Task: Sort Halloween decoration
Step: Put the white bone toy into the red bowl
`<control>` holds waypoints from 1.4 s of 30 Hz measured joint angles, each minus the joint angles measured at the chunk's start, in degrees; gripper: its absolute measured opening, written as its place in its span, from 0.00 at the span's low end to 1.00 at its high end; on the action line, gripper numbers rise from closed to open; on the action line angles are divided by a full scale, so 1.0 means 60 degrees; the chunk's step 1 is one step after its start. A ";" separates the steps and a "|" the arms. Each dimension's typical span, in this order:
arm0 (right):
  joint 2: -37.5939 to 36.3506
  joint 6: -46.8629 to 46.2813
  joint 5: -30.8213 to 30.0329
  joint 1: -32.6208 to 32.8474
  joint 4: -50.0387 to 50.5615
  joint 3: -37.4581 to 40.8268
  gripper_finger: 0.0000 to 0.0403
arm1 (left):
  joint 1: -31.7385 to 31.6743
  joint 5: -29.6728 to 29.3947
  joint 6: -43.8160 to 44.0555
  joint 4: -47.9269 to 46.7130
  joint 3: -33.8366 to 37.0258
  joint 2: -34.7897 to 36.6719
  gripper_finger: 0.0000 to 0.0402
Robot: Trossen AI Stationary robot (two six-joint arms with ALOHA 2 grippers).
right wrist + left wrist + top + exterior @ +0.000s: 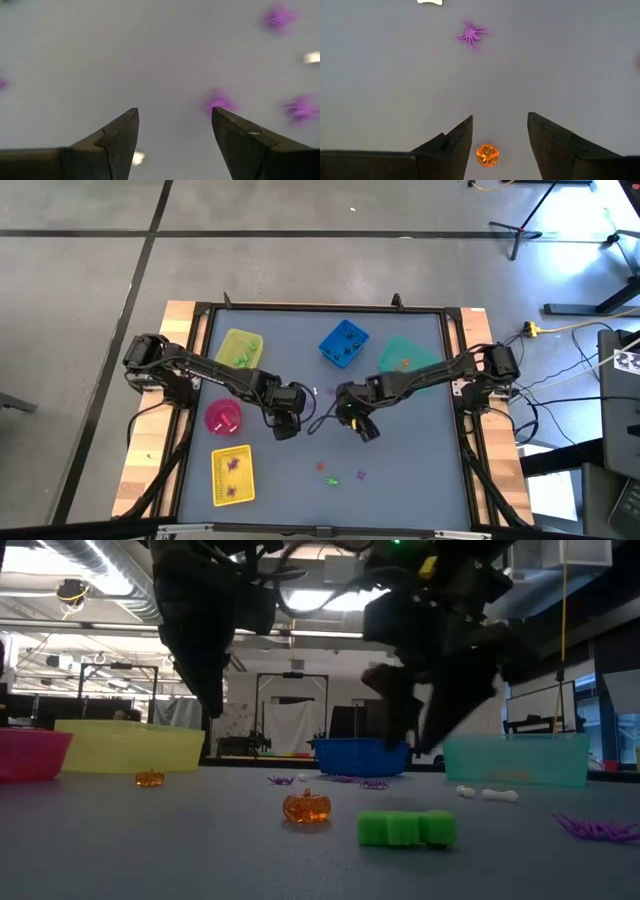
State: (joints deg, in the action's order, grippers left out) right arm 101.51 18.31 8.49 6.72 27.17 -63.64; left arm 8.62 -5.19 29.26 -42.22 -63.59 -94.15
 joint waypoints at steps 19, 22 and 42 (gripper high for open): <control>0.0000 0.2076 0.0727 0.0007 0.0661 0.0581 0.62 | 0.0004 -0.0011 0.0015 -0.0005 0.0000 0.0000 0.43; 0.0000 0.2200 0.0918 0.0007 0.0663 0.0580 0.62 | 0.0004 -0.0014 0.0018 -0.0007 0.0000 0.0000 0.43; 0.0076 0.4265 0.0855 0.0011 0.0695 0.0574 0.62 | 0.0004 -0.0044 0.0041 -0.0007 0.0000 0.0003 0.43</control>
State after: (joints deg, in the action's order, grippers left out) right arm 101.97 43.89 13.62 6.79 31.34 -60.19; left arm 8.64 -5.45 29.50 -42.26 -63.59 -94.13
